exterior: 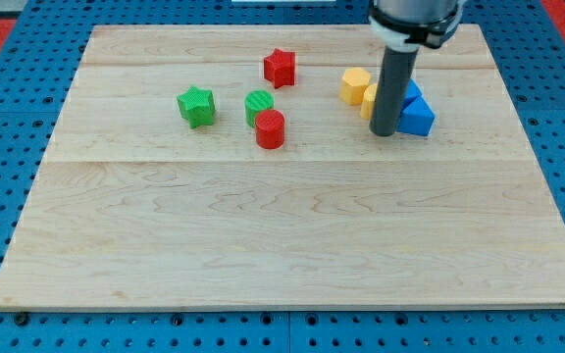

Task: Separate yellow blocks from blue blocks

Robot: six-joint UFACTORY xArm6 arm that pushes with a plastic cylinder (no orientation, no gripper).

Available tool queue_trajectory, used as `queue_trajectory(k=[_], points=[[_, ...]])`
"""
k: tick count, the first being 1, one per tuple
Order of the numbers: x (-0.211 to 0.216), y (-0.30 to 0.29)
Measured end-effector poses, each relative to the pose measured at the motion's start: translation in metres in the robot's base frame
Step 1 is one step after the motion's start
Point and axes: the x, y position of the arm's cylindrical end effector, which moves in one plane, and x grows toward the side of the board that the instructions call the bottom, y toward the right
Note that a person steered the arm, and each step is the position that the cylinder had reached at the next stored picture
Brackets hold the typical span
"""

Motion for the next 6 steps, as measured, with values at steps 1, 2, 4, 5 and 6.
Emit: queue_trajectory(k=[1, 2, 4, 5, 6], points=[[-0.028, -0.003], [-0.058, -0.003], [-0.059, -0.03], [-0.059, -0.039], [-0.087, -0.068]])
